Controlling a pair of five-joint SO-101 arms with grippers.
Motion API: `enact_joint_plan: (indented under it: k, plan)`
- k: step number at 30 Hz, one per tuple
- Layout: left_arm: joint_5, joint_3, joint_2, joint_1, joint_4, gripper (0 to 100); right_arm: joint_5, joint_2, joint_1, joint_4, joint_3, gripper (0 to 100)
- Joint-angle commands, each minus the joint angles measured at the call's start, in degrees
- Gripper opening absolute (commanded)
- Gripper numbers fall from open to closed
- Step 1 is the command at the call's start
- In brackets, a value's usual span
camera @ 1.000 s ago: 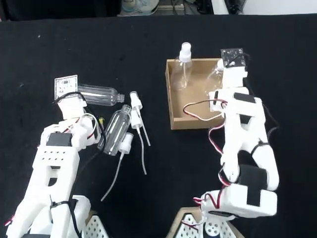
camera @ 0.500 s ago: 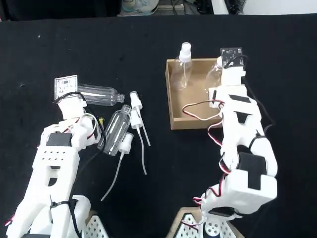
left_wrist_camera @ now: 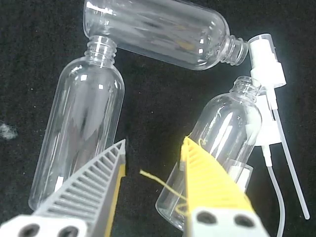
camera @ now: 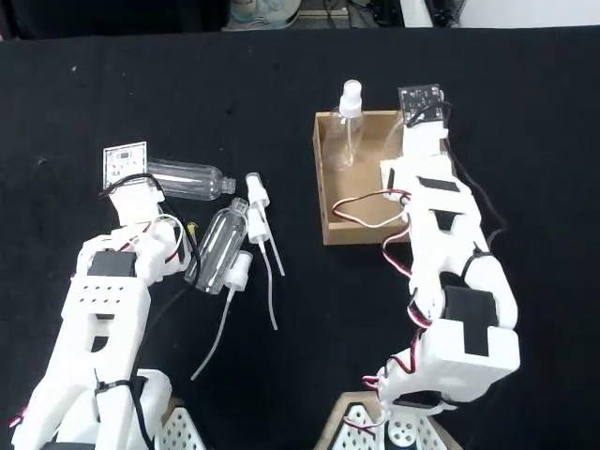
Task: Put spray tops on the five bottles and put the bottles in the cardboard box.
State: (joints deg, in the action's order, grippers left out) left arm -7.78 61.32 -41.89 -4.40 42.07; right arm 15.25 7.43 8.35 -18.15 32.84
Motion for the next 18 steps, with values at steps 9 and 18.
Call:
enact_joint_plan:
  k: [9,18]
  plan:
    - [-0.18,-0.22,0.00,0.48,-0.70,18,-0.09,-6.29,-0.70,-4.84,0.04,2.2]
    - [-0.18,-0.22,0.00,0.48,-0.70,18,-0.09,-11.65,6.07,-6.15,0.31,2.2]
